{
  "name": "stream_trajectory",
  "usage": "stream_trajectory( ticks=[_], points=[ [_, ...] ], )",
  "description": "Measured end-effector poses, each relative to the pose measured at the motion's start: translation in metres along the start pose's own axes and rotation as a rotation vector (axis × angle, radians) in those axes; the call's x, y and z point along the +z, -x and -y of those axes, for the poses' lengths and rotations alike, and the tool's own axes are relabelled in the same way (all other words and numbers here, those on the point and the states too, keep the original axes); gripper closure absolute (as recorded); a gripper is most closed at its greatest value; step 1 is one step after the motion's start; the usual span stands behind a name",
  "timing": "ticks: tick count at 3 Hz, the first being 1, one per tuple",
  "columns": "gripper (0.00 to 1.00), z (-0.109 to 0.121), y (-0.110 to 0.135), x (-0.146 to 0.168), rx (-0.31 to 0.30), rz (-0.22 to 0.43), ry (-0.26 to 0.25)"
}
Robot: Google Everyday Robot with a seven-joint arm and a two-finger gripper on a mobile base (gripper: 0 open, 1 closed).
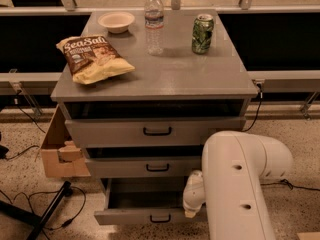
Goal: Open bottom drawer
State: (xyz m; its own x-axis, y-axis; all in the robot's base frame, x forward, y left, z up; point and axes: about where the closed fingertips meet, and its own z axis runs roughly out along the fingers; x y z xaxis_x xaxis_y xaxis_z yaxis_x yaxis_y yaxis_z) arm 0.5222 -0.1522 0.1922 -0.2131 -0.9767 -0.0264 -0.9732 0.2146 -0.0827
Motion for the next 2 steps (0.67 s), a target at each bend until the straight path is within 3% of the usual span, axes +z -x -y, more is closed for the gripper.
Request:
stream_trajectory(
  ticks=[2],
  points=[
    [1.0, -0.0184, -0.0146, -0.0045, 0.017, 0.005, -0.003]
  ],
)
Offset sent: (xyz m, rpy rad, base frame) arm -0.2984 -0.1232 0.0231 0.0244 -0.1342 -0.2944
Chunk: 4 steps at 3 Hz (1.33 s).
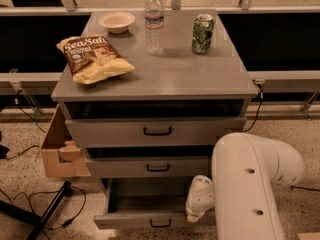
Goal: Open bottom drawer
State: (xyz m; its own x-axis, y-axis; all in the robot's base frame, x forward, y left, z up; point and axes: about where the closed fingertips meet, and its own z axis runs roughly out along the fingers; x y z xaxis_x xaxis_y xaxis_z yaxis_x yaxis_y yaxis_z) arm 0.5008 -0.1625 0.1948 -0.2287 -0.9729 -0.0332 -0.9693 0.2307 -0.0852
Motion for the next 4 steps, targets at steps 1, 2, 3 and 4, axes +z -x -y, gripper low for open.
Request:
stream_trajectory(
  ticks=[1, 2, 3, 4],
  points=[
    [1.0, -0.0106, -0.0105, -0.0028, 0.02, 0.0, -0.004],
    [1.0, -0.0106, -0.0096, -0.0028, 0.02, 0.0, -0.004],
    [1.0, -0.0154, -0.0137, -0.0043, 0.029, 0.0, -0.006],
    [0.82, -0.0154, -0.0132, -0.0043, 0.029, 0.0, -0.006]
  ],
)
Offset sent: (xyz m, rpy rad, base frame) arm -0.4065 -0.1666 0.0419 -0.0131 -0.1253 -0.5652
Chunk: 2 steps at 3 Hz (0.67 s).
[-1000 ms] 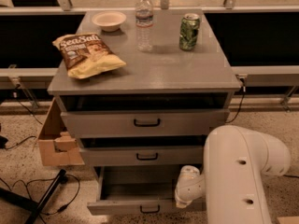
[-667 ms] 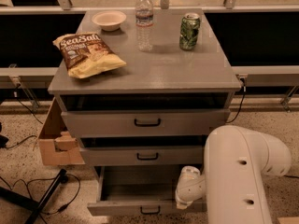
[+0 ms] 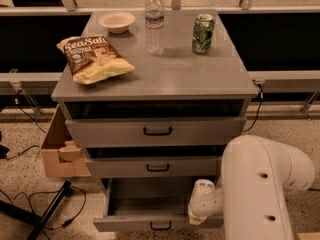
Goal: Open bottom drawer
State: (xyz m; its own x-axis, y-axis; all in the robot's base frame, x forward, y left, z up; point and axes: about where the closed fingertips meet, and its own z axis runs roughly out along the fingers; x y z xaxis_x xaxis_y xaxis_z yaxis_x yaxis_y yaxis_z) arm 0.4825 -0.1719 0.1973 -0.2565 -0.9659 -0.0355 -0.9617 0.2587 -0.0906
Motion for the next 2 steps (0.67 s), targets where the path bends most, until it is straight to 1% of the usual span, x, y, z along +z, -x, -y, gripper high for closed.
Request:
stream_trajectory(
  ticks=[1, 2],
  points=[
    [0.51, -0.0018, -0.0004, 0.0013, 0.0, -0.001, 0.003],
    [0.28, -0.003, -0.0007, 0.0021, 0.0, -0.001, 0.005]
  ],
)
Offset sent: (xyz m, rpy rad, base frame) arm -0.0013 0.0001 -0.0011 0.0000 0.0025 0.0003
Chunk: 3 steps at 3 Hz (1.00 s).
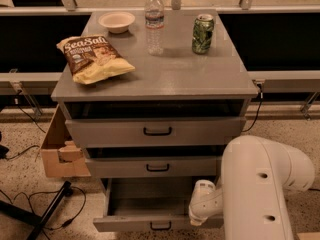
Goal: Open bottom drawer
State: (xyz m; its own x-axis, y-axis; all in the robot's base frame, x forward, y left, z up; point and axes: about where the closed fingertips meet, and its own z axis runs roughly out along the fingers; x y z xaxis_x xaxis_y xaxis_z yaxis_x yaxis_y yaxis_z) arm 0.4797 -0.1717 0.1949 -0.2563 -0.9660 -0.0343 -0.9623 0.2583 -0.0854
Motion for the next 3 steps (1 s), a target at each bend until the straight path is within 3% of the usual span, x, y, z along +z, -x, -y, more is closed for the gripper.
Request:
stream_trajectory(
  ticks=[1, 2, 3],
  points=[
    [0.0, -0.002, 0.0, 0.001, 0.0, -0.001, 0.003],
    [0.0, -0.002, 0.0, 0.001, 0.0, -0.001, 0.003],
    [0.14, -0.027, -0.007, 0.018, 0.031, 0.01, 0.041]
  ],
)
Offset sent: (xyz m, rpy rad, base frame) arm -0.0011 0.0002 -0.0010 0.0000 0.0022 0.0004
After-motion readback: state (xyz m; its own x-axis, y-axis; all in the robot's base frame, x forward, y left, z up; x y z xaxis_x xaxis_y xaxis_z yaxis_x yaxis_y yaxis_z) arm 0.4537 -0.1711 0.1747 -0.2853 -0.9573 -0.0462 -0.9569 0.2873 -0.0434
